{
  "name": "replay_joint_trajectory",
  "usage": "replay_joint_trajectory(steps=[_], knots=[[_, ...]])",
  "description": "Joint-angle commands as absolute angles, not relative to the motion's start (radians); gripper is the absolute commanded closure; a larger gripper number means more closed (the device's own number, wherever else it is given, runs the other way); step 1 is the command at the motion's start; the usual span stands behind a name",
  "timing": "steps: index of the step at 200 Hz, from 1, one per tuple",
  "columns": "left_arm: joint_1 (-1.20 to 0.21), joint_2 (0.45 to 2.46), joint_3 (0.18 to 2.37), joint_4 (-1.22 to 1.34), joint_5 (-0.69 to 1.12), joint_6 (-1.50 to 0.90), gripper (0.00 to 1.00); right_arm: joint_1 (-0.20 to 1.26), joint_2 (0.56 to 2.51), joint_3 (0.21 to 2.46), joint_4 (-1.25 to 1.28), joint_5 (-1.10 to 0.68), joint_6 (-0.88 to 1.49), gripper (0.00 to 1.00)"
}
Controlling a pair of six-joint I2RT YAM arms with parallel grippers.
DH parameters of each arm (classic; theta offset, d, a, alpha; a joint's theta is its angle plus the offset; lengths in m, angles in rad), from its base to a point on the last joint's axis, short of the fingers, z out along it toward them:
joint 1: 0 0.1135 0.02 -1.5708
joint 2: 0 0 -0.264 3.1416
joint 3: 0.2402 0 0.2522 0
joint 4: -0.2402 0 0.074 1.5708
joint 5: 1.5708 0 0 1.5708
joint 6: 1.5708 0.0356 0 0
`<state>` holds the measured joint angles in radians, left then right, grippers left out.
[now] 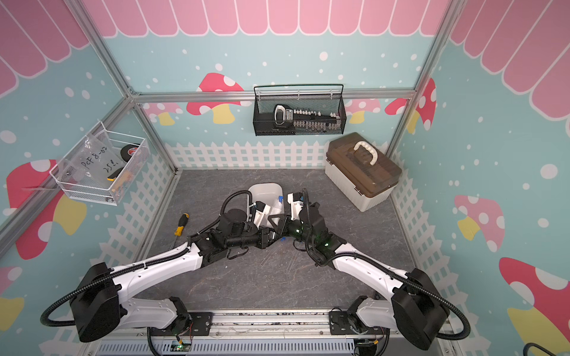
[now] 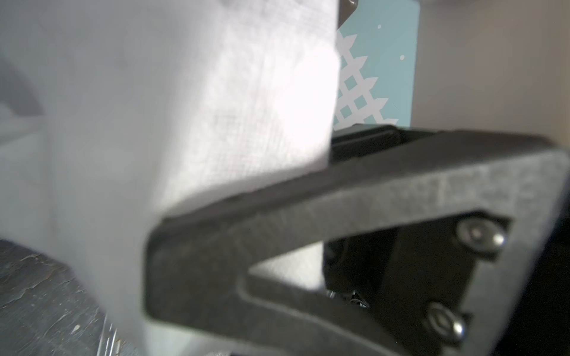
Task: Wipe the exteriors of test tubes
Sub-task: Wipe the dirt from the test tube.
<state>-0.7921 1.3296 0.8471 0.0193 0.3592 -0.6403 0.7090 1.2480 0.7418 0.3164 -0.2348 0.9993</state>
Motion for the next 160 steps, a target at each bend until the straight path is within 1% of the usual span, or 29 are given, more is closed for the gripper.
replay_joint_trajectory(steps=[1, 53, 88, 119, 160], knots=[[-0.783, 1.323, 0.851, 0.046, 0.362, -0.635, 0.87, 0.704, 1.25, 0.754, 0.289, -0.195, 0.971, 0.8], [-0.783, 1.311, 0.84, 0.041, 0.363, -0.637, 0.87, 0.595, 1.329, 0.888, 0.288, -0.267, 0.928, 0.8], [-0.782, 1.303, 0.836, 0.042, 0.359, -0.637, 0.87, 0.569, 1.335, 0.907, 0.288, -0.286, 0.928, 0.8], [-0.783, 1.3, 0.833, 0.044, 0.356, -0.637, 0.87, 0.588, 1.302, 0.84, 0.312, -0.297, 0.974, 0.8], [-0.782, 1.297, 0.833, 0.043, 0.351, -0.637, 0.87, 0.701, 1.242, 0.728, 0.318, -0.24, 1.025, 0.8]])
